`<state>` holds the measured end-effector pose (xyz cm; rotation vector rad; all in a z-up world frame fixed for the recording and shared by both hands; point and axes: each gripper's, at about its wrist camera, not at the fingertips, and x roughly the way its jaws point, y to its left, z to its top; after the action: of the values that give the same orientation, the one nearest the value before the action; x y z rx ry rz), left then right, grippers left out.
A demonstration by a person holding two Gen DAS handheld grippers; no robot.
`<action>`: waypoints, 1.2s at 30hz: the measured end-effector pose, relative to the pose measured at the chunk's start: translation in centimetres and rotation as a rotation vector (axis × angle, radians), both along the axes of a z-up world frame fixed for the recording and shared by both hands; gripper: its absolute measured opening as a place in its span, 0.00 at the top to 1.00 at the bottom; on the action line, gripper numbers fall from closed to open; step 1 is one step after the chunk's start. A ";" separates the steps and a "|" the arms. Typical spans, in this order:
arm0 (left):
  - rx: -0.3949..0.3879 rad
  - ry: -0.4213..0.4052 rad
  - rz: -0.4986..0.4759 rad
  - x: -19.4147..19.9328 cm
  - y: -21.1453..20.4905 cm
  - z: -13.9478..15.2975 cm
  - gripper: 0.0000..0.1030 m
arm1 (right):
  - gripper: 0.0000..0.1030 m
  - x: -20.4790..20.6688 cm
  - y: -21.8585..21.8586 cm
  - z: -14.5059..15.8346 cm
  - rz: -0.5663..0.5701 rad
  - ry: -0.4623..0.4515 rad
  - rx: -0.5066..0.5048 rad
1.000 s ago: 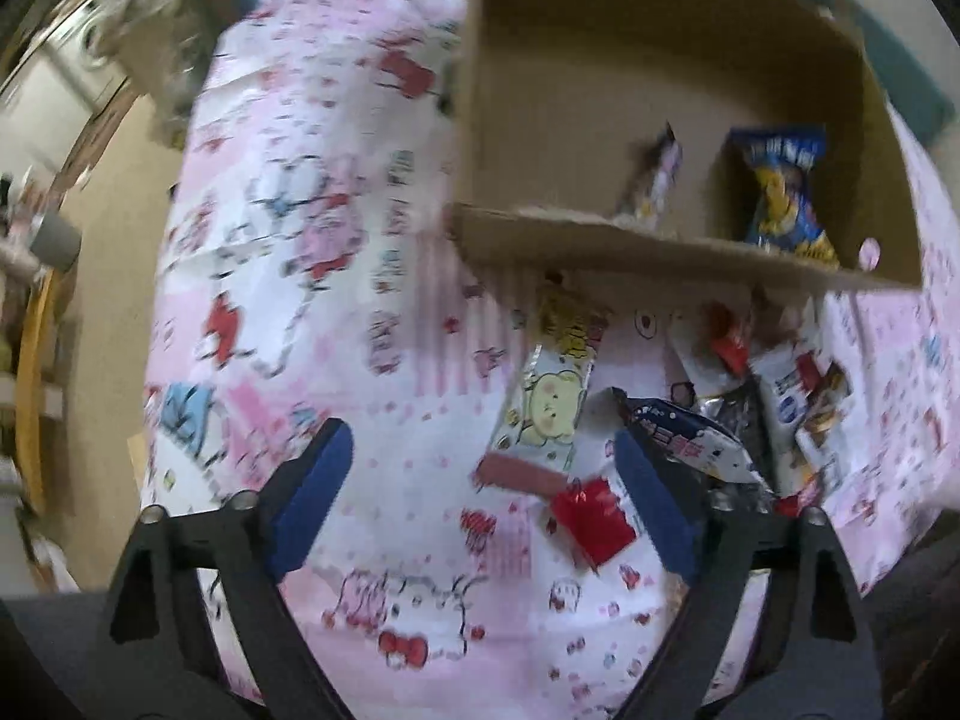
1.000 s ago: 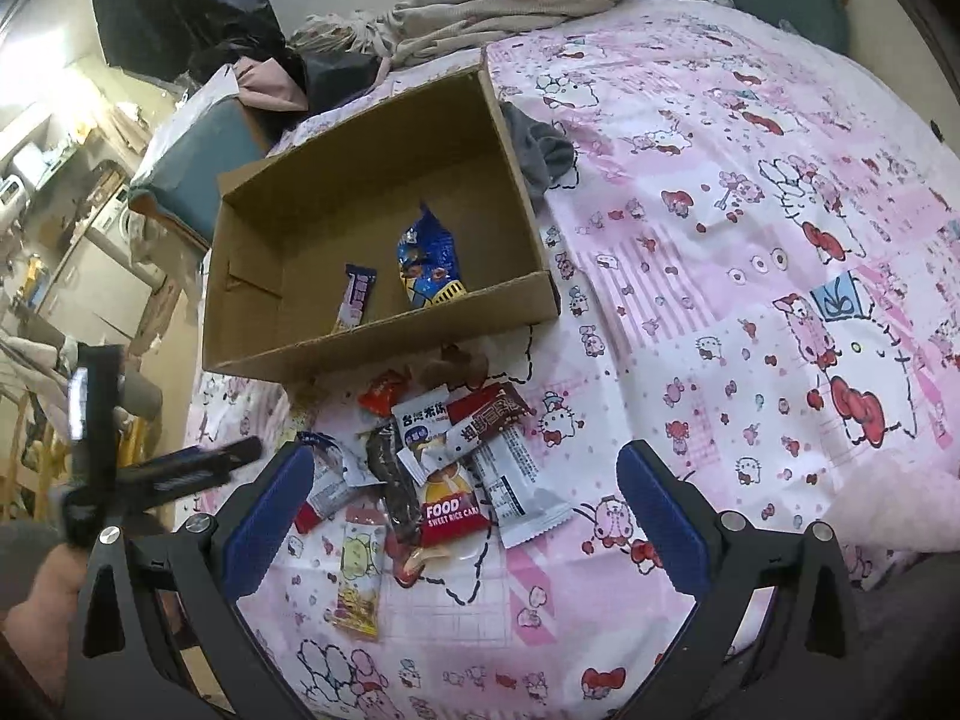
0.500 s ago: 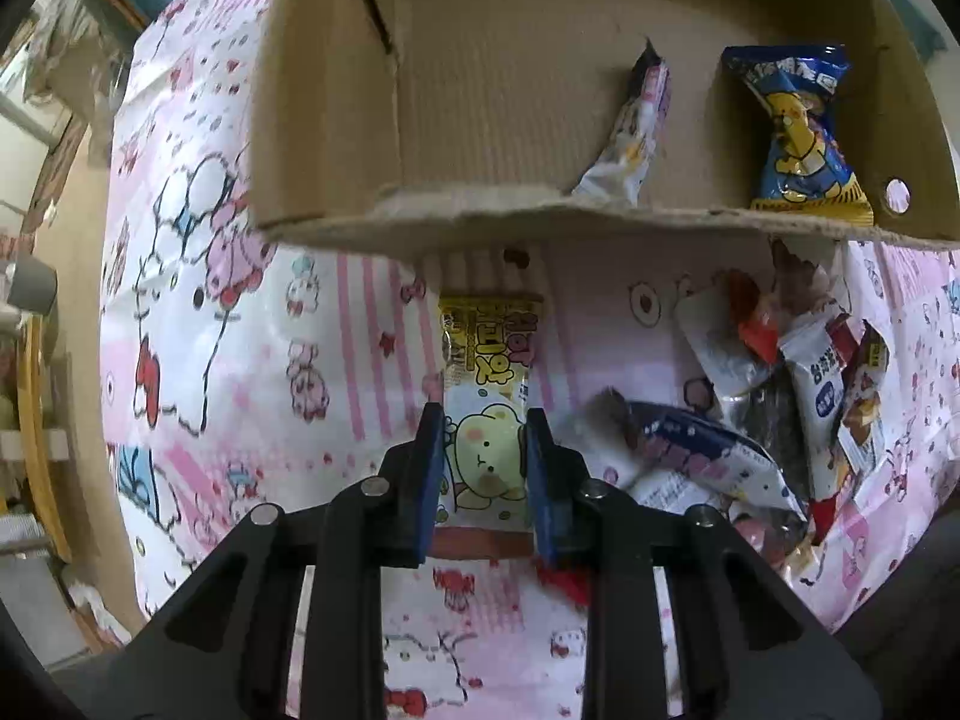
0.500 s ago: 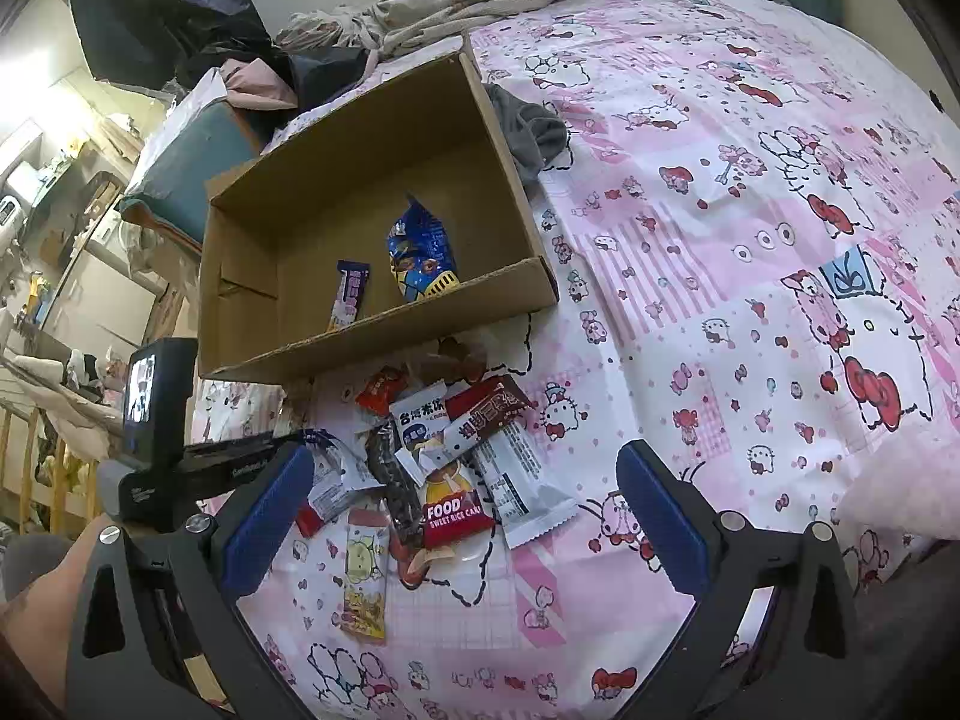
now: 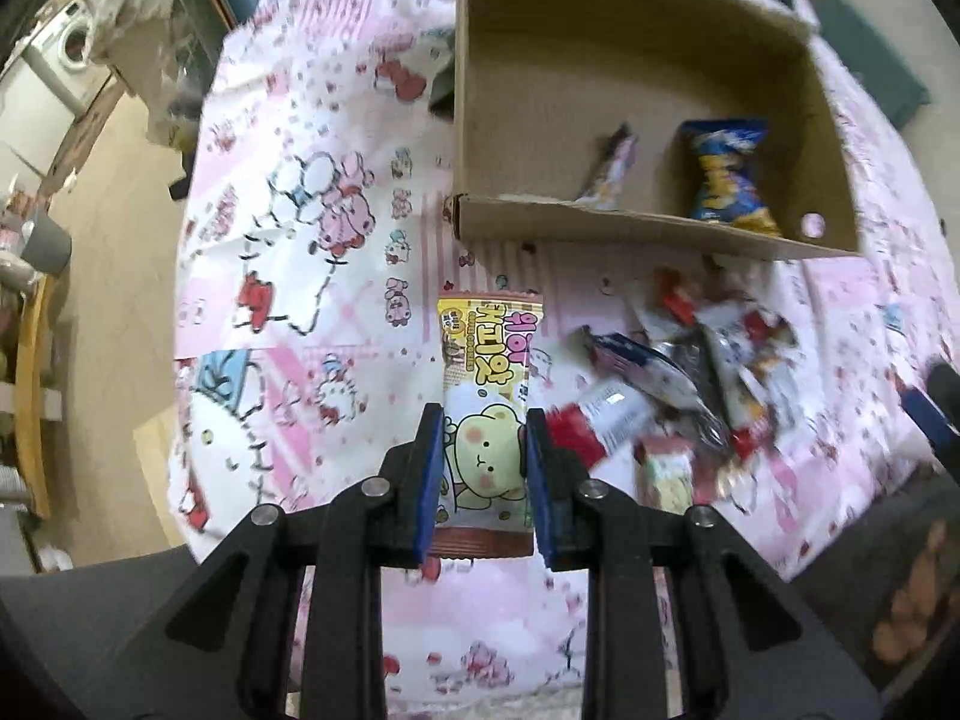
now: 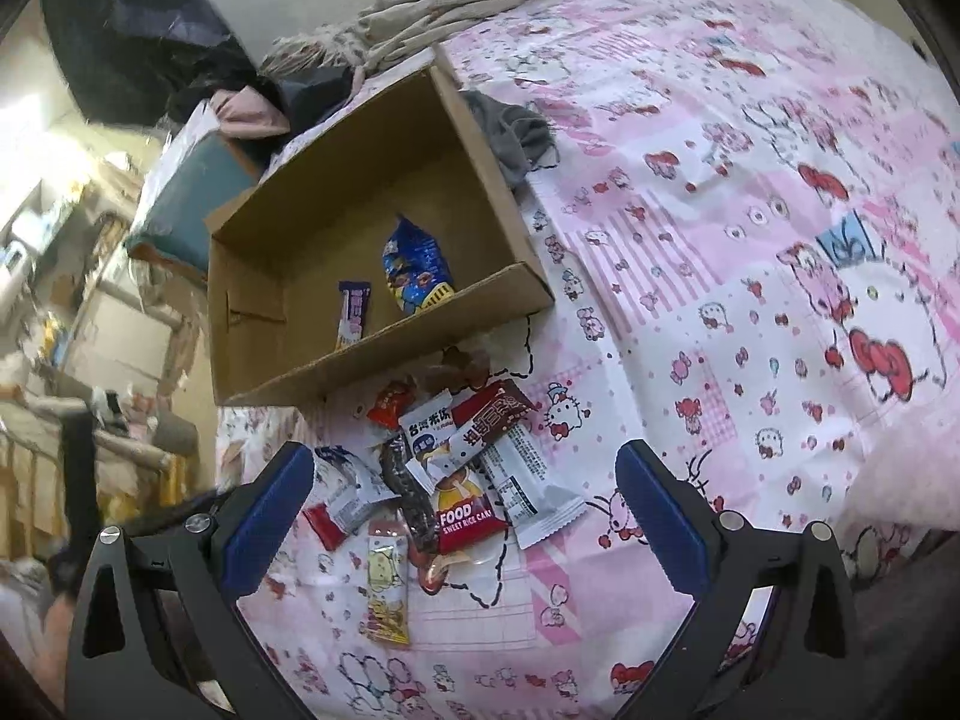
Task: Organize snacks
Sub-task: 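Grasp the yellow cartoon-bear packet with the left gripper and lift it, then grasp the brown chocolate bar with the right gripper while the left holds the bear packet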
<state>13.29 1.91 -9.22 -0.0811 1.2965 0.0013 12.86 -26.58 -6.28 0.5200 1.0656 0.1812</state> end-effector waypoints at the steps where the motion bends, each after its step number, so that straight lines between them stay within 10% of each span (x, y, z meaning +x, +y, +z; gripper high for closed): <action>1: -0.008 -0.012 0.001 -0.3 0.3 0.5 0.79 | 0.01 0.0 -0.4 -0.1 -0.015 0.005 0.014; 9: -0.094 -0.057 0.073 -0.2 3.3 1.8 0.79 | 0.02 0.9 -1.7 -2.4 -0.098 0.122 0.047; 18: -0.140 -0.060 0.054 0.0 2.3 1.6 0.79 | 0.37 3.9 0.2 -6.7 -0.091 0.294 0.209; 26: -0.142 -0.042 0.049 0.0 2.2 1.4 0.79 | 0.49 6.7 5.1 -8.0 -0.019 0.354 -0.049; 29: -0.141 -0.039 0.058 0.1 2.5 1.5 0.79 | 0.69 7.0 6.7 -8.1 0.038 0.349 -0.147; 36: -0.148 -0.039 0.051 0.4 2.0 1.5 0.79 | 0.85 6.2 5.8 -7.9 0.070 0.327 -0.138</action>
<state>13.65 3.94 -7.69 -0.2393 1.2540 -0.0525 19.10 -20.78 -14.20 0.3951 1.4063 0.0842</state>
